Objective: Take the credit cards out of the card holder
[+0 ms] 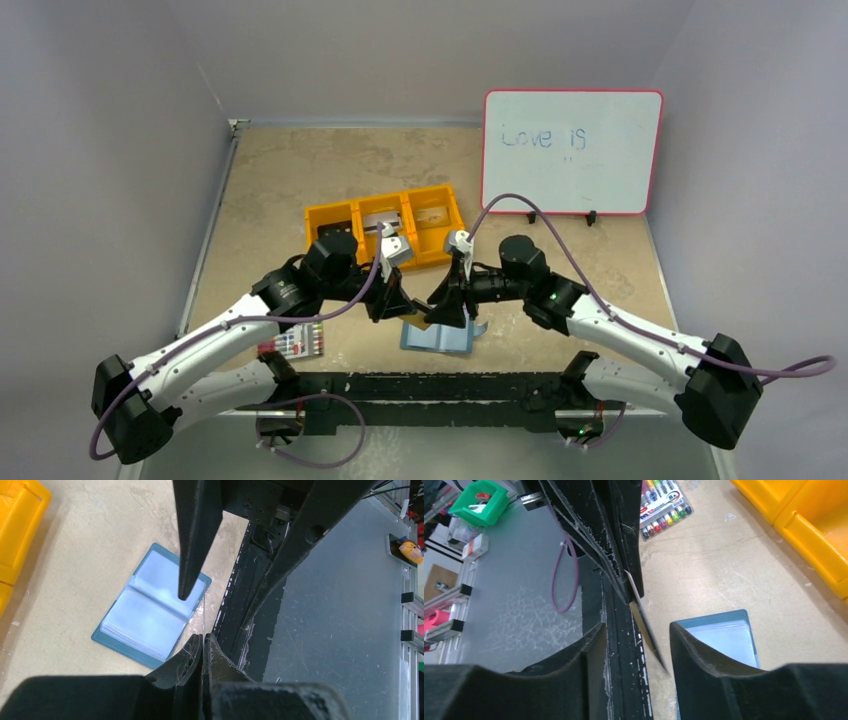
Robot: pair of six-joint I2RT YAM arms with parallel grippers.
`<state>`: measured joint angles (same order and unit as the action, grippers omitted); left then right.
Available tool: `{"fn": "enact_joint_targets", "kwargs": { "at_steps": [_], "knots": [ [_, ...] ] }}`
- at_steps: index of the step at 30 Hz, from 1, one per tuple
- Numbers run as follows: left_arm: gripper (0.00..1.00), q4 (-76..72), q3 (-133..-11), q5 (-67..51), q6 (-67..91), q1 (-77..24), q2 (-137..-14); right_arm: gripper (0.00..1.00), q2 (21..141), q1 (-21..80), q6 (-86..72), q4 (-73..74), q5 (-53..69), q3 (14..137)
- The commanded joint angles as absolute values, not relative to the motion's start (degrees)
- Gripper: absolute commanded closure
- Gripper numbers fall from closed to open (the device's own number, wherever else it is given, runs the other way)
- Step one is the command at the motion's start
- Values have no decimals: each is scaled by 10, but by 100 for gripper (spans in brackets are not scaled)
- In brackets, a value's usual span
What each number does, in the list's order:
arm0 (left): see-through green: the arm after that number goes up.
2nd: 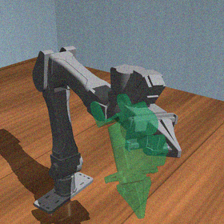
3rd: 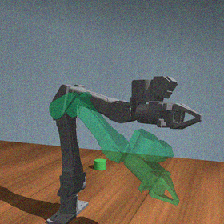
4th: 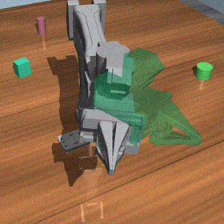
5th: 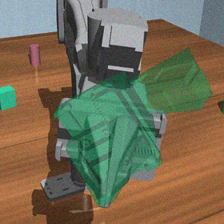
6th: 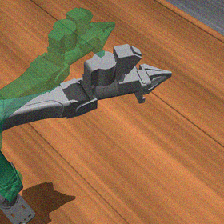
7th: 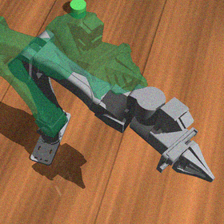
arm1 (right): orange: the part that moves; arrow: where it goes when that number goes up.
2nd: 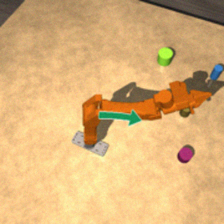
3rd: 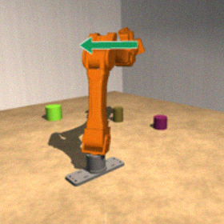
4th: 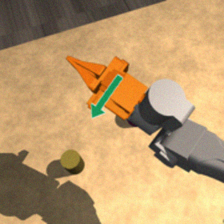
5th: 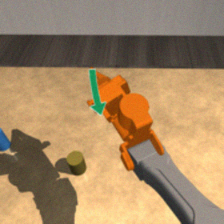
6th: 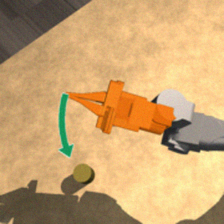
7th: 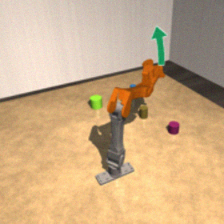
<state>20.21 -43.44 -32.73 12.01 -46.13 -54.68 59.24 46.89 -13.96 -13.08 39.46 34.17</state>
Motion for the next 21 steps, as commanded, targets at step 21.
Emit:
{"fn": "enact_joint_targets", "kwargs": {
  "at_steps": [21],
  "knots": [
    [100, -5, -333, -310, 151, -459, -452, 30, 558, 468, 14, -143, 348, 380]
  ]
}}
